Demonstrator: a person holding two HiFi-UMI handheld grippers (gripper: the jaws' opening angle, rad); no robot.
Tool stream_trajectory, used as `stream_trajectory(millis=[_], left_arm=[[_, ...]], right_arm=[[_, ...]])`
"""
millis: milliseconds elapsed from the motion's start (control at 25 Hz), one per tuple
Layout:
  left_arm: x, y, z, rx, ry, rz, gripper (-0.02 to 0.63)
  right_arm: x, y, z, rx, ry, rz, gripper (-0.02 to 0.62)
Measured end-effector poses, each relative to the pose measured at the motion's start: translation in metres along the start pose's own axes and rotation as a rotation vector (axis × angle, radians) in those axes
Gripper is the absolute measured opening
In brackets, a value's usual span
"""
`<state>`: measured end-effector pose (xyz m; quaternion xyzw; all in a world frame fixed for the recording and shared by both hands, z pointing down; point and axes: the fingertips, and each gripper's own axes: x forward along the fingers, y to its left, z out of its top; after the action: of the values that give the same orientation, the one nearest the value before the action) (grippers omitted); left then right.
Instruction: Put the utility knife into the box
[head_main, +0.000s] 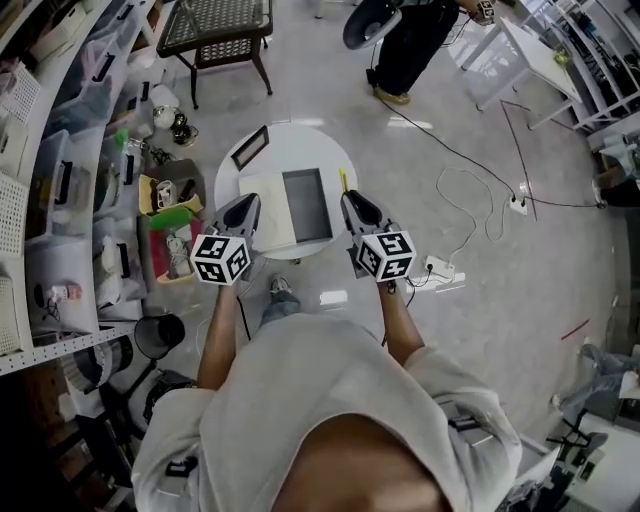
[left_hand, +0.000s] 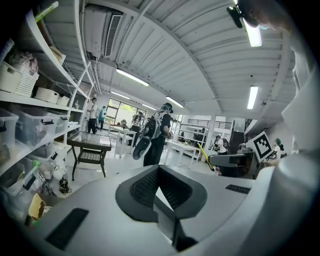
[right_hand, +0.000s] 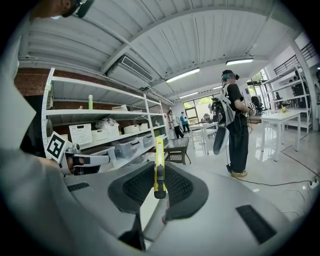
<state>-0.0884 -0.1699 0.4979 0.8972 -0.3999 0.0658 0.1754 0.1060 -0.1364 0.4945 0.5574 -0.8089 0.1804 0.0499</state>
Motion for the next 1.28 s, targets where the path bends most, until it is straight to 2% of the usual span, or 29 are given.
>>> stream_trajectory(millis=[480,800,1000,1280], left_arm=[[0.039,0.063,0.028,0.011,0.013,-0.081,0.018],[0.054,0.073,0.024,0.004,0.037,-0.105,0.018],[0.061,0.070,0.018,-0.006,0.054,-0.090,0.018],[0.059,0.068,0.006,-0.034,0.073,-0.017,0.018]], right_arm=[[0.063,0.005,0.020,0.002,-0.012,-0.074,0.078],[0.073,-0.001,0.012,0.024,0.005,-0.103,0.078],[0.075,-0.012,0.010,0.039,0.019,-0.093,0.078],[0.082,-0.023,-0.003,0.051,0.075,-0.035,0.078]])
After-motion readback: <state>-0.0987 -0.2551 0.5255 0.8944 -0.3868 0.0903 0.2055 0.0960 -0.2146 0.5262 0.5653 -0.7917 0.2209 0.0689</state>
